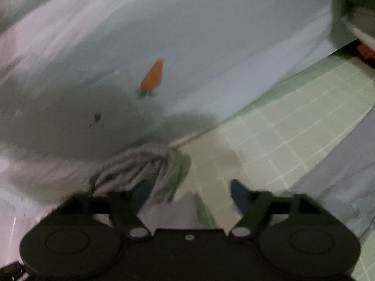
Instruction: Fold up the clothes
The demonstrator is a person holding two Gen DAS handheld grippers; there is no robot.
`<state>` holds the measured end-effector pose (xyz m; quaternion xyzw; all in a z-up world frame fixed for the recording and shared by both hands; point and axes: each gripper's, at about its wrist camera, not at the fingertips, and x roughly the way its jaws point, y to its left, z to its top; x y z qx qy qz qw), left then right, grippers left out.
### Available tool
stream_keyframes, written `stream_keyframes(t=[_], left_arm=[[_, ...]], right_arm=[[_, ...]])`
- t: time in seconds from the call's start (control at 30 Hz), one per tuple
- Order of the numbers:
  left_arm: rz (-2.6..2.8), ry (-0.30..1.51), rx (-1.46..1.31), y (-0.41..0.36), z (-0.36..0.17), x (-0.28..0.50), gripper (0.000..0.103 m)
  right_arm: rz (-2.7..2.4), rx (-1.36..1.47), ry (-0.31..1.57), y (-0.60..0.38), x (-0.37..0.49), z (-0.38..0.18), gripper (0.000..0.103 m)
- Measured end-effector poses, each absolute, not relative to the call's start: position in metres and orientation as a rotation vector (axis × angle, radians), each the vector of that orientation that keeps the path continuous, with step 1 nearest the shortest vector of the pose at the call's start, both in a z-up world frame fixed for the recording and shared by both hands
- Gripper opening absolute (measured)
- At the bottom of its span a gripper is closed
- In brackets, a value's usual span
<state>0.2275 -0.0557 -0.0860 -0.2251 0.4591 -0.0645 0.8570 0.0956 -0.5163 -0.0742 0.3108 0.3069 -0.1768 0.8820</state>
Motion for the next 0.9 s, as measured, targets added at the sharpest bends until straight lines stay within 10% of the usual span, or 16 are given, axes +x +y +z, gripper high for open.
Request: stream_keyframes(t=[0.37,0.6,0.9], left_arm=[[-0.234,1.011,-0.349,-0.099,-0.105,0.244,0.062],[-0.305,0.984,-0.375,-0.118,-0.092,0.242,0.058],[-0.328,0.991,-0.402,-0.124,-0.087,0.225,0.067]], right_arm=[[-0.304,0.670,0.773,-0.511,0.134,-0.125,0.076],[-0.237,0.675,0.792,-0.509,0.140,-0.129,0.005],[-0.229,0.695,0.687,-0.513,0.102,-0.101,0.004]])
